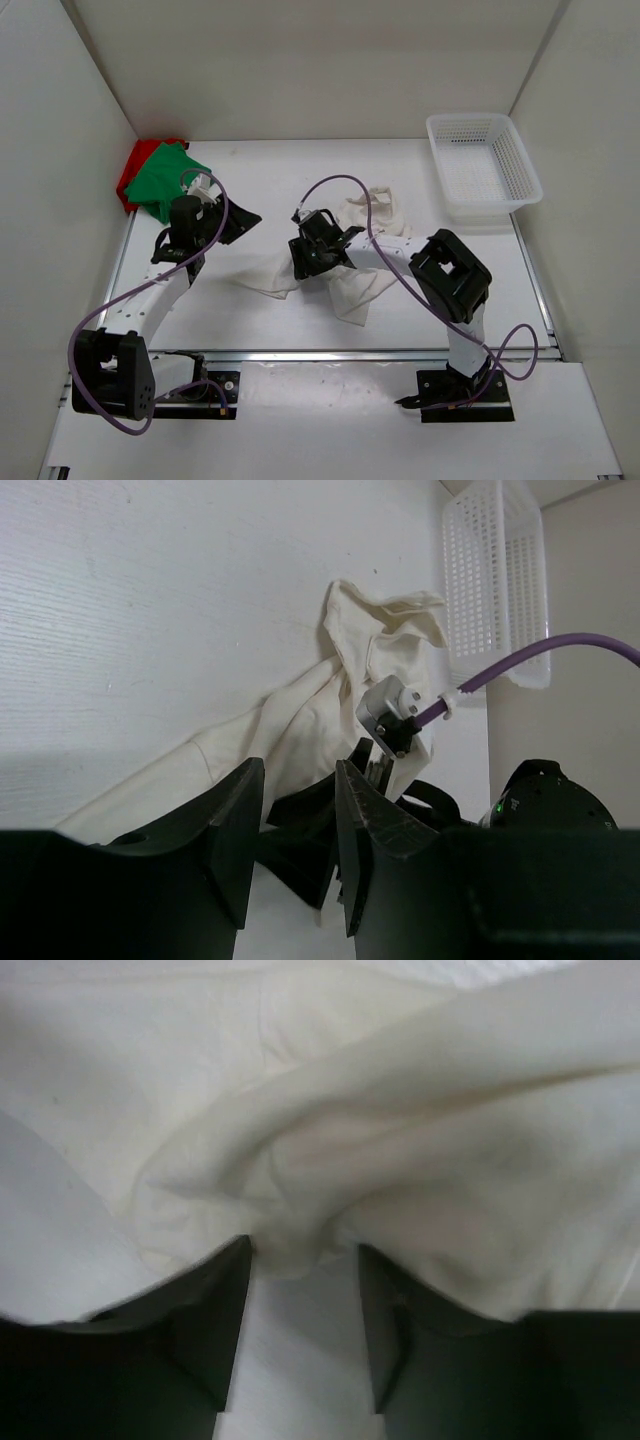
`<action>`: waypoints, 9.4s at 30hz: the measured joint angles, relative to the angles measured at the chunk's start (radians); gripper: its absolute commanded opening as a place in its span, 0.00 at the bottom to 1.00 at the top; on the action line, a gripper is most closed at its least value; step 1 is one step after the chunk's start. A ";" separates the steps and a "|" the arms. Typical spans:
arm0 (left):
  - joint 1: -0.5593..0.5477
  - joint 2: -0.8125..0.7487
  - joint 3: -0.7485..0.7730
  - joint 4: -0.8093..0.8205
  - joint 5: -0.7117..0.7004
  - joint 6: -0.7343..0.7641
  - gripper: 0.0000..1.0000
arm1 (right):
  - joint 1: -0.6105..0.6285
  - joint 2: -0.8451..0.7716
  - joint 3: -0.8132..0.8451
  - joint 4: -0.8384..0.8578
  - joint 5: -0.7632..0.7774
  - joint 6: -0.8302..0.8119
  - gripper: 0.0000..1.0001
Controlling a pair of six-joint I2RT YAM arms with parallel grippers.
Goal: Fold and stack the t-shirts
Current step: Flatten out the tshirt
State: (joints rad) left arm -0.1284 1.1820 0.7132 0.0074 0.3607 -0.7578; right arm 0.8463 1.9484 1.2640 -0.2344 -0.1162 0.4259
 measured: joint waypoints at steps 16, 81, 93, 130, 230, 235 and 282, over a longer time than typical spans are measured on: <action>0.055 0.000 0.008 -0.003 0.027 -0.008 0.46 | -0.190 -0.069 0.281 -0.156 -0.126 -0.063 0.00; -0.095 0.483 0.082 0.150 -0.227 -0.134 0.45 | -0.897 -1.084 -0.853 0.113 -0.627 0.072 0.00; -0.089 0.557 0.104 0.149 -0.232 -0.134 0.42 | -0.893 -1.078 -0.853 0.121 -0.632 0.076 0.00; -0.064 0.645 0.195 0.180 -0.242 -0.145 0.33 | -0.879 -1.048 -0.853 0.131 -0.632 0.091 0.00; 0.061 0.617 0.660 -0.001 -0.154 -0.075 0.00 | -0.296 -0.849 -0.829 -0.064 0.151 0.293 0.34; 0.066 0.617 0.651 0.031 -0.149 -0.093 0.00 | -0.265 -0.786 -0.760 -0.154 0.228 0.301 0.35; 0.410 0.305 1.418 -0.465 -0.001 0.052 0.00 | -0.040 -0.622 0.975 -0.369 0.760 -0.370 0.00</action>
State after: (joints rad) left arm 0.2817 1.4868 2.1311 -0.4576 0.3595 -0.7055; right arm 0.8066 1.3266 2.2387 -0.6029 0.6437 0.0555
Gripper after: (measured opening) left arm 0.026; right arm 0.006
